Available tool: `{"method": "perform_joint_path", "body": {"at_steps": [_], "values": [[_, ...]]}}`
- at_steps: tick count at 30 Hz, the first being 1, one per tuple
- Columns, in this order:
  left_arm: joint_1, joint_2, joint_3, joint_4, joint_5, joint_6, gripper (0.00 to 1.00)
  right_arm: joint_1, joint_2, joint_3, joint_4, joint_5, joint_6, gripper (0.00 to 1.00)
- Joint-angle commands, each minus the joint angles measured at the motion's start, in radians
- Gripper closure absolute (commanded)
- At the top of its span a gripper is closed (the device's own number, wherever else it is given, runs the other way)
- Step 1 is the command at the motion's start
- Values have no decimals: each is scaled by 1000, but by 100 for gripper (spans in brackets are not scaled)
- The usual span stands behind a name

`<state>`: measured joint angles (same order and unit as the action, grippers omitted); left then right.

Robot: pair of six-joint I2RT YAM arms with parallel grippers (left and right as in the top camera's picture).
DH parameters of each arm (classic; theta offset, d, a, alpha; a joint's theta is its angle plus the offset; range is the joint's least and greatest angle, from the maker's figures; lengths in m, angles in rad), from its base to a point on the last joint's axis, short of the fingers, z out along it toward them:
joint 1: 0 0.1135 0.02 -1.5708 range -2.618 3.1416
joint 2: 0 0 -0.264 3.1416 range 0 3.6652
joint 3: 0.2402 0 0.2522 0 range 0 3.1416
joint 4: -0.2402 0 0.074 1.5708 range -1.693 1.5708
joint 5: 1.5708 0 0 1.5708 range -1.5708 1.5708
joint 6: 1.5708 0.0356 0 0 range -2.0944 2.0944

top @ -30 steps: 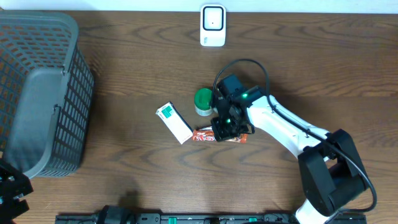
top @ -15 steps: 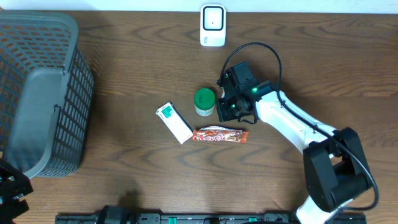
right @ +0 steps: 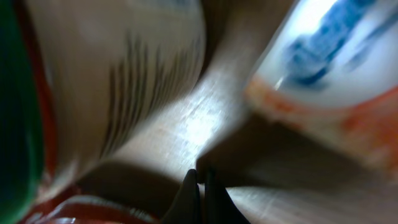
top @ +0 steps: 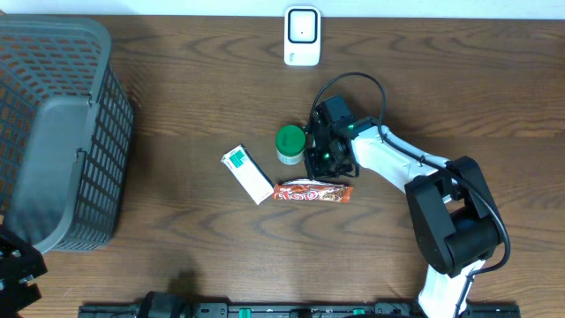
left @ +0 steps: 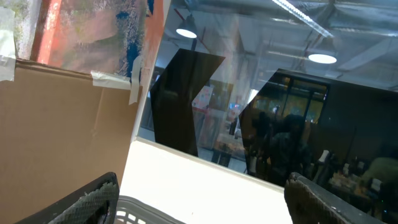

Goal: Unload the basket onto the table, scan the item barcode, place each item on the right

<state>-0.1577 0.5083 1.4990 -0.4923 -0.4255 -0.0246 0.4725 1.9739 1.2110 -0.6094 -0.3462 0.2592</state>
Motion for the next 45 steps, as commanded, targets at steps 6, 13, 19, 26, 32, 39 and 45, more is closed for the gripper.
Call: {"method": "perform_joint_path", "body": {"at_steps": [6,13,19,26,32,39,45], "values": [[4,-5,-3,5,-13,13,15,0,-16,6,-194,-138,-77,99],[4,-5,-3,5,-13,13,15,66,-257,5,-409,-206,-180,99],[4,-5,-3,5,-13,13,15,190,-402,5,-459,-114,-137,99],[4,-5,-3,5,-13,13,15,200,-405,-12,-437,103,-185,4],[4,-5,-3,5,-13,13,15,124,-401,-81,-397,112,-304,7],[4,-5,-3,5,-13,12,15,90,-397,-211,-273,81,-345,28],[4,-5,-3,5,-13,9,15,117,-365,-238,-210,4,-362,33]]}}
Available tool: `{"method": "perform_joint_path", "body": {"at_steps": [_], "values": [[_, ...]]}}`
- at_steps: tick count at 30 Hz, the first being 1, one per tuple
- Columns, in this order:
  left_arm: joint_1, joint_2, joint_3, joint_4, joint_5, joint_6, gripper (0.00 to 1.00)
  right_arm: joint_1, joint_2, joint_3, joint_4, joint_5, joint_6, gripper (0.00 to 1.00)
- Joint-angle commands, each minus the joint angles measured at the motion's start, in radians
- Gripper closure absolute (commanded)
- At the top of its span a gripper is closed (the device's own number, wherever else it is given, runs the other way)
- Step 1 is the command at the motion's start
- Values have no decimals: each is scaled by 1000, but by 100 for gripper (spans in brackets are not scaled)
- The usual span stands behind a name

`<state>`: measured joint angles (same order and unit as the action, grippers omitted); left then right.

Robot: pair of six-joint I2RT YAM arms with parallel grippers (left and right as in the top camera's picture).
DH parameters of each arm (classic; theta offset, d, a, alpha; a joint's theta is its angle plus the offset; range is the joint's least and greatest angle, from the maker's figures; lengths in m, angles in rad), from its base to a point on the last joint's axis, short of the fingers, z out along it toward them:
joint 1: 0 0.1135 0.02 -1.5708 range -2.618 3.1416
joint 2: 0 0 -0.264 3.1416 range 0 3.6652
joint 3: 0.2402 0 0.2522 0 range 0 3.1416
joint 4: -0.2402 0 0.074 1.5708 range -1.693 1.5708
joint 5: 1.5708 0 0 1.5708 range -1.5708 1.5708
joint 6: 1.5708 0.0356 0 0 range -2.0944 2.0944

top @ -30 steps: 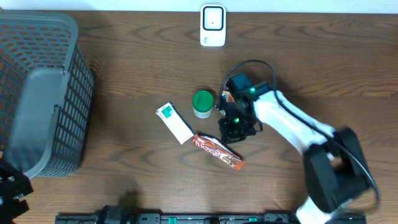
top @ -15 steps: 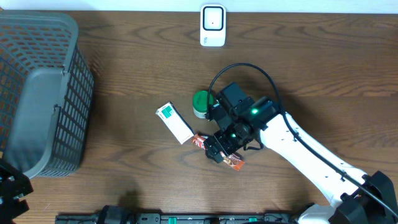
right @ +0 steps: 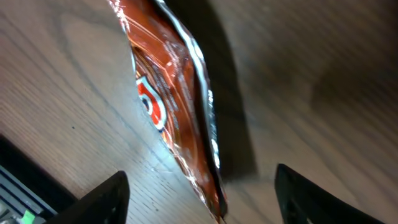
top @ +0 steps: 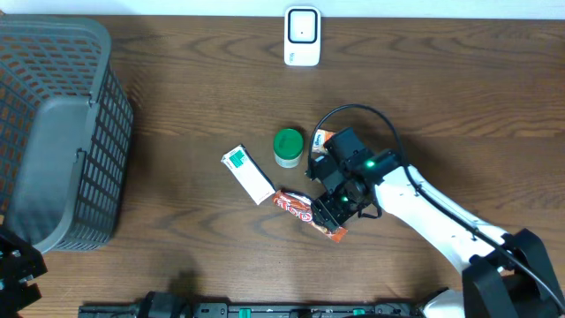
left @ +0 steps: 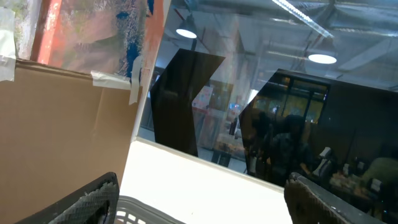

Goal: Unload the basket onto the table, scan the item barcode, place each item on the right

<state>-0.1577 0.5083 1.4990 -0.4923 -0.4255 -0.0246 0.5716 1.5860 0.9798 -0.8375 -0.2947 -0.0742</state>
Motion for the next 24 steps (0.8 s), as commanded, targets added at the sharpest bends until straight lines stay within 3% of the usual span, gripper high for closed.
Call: {"method": "perform_joint_path", "body": {"at_steps": [1,5,8,17,21,24], "values": [[4,-5,-3,5,-13,8,15,19,34,-7,26,-47,-29,34],[4,-5,-3,5,-13,5,15,19,90,-8,59,-48,-28,35],[4,-5,-3,5,-13,5,15,24,165,-7,106,-101,-29,44],[4,-5,-3,5,-13,5,15,25,211,0,146,-126,-28,96],[4,-5,-3,5,-13,5,15,24,206,32,109,-116,-28,99],[4,-5,-3,5,-13,5,15,24,197,104,12,0,-6,99]]}}
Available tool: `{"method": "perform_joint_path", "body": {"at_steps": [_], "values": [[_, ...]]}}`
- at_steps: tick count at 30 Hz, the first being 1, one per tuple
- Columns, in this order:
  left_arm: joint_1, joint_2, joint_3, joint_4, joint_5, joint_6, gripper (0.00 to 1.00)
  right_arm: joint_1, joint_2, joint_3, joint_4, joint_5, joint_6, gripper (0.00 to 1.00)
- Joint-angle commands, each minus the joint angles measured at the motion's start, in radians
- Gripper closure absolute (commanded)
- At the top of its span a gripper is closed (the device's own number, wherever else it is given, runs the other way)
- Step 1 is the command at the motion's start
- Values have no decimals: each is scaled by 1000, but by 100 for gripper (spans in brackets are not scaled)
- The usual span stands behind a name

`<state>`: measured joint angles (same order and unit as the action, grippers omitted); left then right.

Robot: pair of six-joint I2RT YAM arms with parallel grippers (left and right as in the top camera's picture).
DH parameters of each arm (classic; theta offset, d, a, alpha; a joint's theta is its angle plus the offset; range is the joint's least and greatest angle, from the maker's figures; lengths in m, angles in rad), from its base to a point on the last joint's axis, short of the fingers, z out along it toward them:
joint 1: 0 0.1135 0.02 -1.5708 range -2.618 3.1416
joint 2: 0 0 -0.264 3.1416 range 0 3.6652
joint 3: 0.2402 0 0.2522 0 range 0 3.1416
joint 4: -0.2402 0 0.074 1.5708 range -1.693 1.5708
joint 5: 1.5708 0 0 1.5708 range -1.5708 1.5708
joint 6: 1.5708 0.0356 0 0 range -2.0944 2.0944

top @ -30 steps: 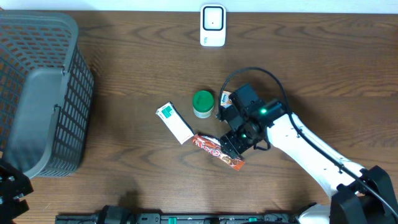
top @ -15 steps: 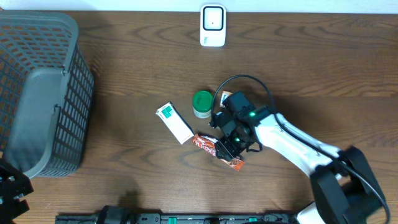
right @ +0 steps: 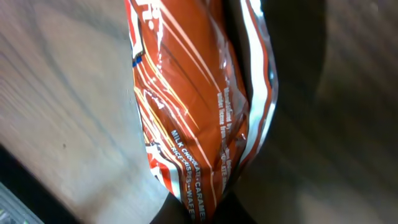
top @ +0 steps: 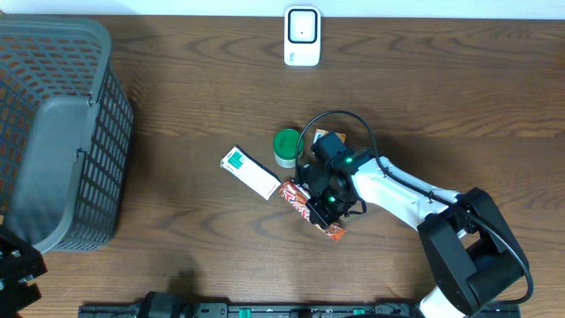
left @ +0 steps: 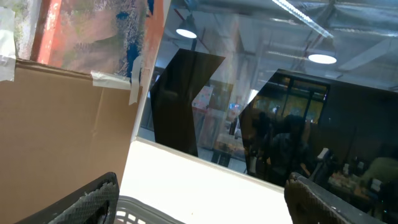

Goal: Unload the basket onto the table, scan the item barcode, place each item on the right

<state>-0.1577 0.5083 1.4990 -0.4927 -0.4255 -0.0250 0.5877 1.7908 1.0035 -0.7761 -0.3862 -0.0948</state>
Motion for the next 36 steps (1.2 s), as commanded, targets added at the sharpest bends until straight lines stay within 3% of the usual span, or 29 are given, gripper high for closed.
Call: {"method": "perform_joint_path", "body": {"at_steps": [1,9,13,20,27,36], "values": [[4,-5,-3,5,-13,6,15,10,-11,110,-88,166,41,99],[4,-5,-3,5,-13,6,15,62,-13,210,-288,862,361,99],[4,-5,-3,5,-13,6,15,106,-12,187,-337,1081,534,99],[4,-5,-3,5,-13,6,15,201,-12,80,-307,1157,686,99],[4,-5,-3,5,-13,6,15,290,-12,-55,-159,1162,686,97],[4,-5,-3,5,-13,6,15,404,-12,-72,-119,1123,629,88]]}}
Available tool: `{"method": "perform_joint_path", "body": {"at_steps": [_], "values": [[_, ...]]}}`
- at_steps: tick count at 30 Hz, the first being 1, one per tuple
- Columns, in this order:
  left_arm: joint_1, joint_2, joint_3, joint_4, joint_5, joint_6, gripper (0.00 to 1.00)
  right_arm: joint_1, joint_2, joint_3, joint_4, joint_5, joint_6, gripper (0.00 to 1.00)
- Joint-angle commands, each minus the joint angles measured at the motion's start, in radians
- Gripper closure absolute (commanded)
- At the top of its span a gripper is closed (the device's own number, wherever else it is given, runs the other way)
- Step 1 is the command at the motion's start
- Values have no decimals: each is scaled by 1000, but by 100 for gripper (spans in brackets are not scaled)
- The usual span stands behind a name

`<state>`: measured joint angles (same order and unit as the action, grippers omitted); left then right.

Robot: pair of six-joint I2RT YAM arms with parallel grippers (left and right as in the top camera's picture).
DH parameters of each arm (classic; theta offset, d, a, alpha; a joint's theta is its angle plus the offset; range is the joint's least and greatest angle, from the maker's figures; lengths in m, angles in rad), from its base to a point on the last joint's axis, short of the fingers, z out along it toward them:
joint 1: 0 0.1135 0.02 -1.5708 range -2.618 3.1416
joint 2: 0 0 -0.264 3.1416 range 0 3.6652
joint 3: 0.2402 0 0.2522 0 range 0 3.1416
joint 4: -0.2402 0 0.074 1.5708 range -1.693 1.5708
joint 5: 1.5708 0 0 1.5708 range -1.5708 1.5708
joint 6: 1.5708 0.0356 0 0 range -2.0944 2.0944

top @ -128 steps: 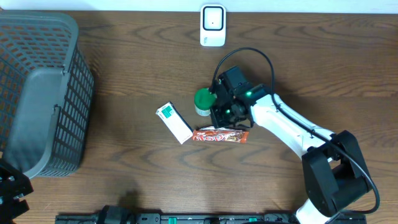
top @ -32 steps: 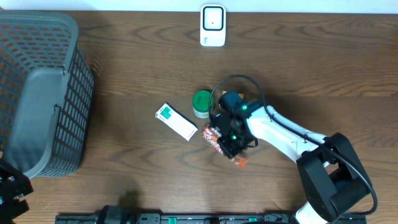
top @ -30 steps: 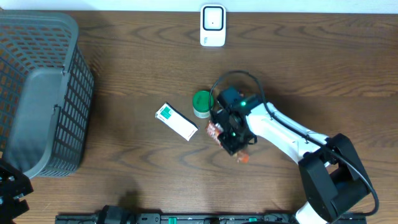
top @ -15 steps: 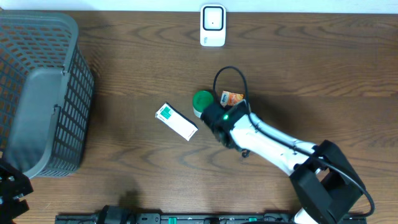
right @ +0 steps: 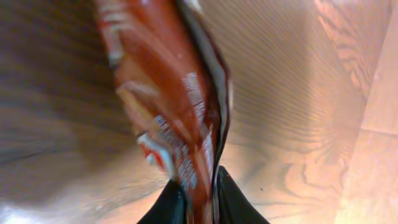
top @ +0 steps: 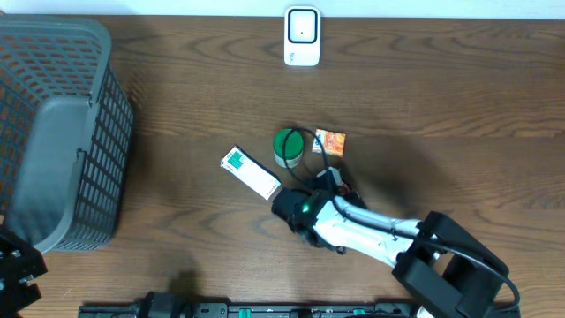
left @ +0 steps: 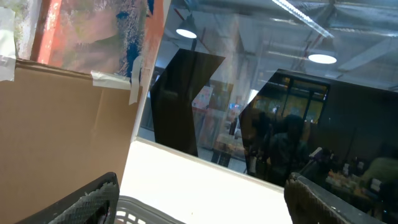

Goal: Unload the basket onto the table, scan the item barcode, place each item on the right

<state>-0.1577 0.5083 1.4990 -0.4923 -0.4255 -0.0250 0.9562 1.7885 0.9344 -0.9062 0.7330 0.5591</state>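
The red-orange candy bar (right: 180, 118) stands pinched between my right gripper's (right: 198, 194) two dark fingers, blurred, a little above the wood. In the overhead view the right gripper (top: 300, 212) is at the table's middle front and hides the bar. The white scanner (top: 302, 35) stands at the far edge, well away from it. My left gripper (left: 202, 205) is open with nothing between its fingers, and faces the room over a basket rim (left: 149, 208).
A green-lidded jar (top: 288, 147), a small orange packet (top: 330, 141) and a white-and-green box (top: 251, 173) lie just beyond the right gripper. A large grey mesh basket (top: 53, 132) fills the left side. The right arm (top: 388, 234) stretches in from the front right.
The right gripper has shifted a little left and turned. The candy bar, then lying on the table under it, is now gripped and hidden from overhead. The left arm is unchanged.
First my right gripper was shut, empty, down between the jar and the packet, with the bar lying level below. Then it stood open over the bar, now diagonal. Then it was down on the bar. Now it holds the bar.
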Motion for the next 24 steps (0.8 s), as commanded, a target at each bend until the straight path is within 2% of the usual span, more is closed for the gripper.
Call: {"method": "perform_joint_path", "body": {"at_steps": [1,9,10,13,17,20,21,22,23,24], "values": [[4,-5,-3,5,-13,6,15,47,-10,-3,22,-10,-34,87],[4,-5,-3,5,-13,6,15,159,-10,-3,41,-89,-42,83],[4,-5,-3,5,-13,6,15,169,-10,-3,43,-96,-43,80],[4,-5,-3,5,-13,6,15,185,-10,4,56,-158,-40,60],[4,-5,-3,5,-13,6,15,164,-18,63,30,-321,-40,42],[4,-5,-3,5,-13,6,15,140,-40,127,-2,-387,-40,40],[4,-5,-3,5,-13,6,15,129,-54,154,-19,-398,-40,47],[4,-5,-3,5,-13,6,15,112,-73,184,-37,-402,-40,71],[4,-5,-3,5,-13,6,15,101,-85,200,-49,-402,-40,89],[4,-5,-3,5,-13,6,15,79,-103,220,-61,-402,-40,99]]}}
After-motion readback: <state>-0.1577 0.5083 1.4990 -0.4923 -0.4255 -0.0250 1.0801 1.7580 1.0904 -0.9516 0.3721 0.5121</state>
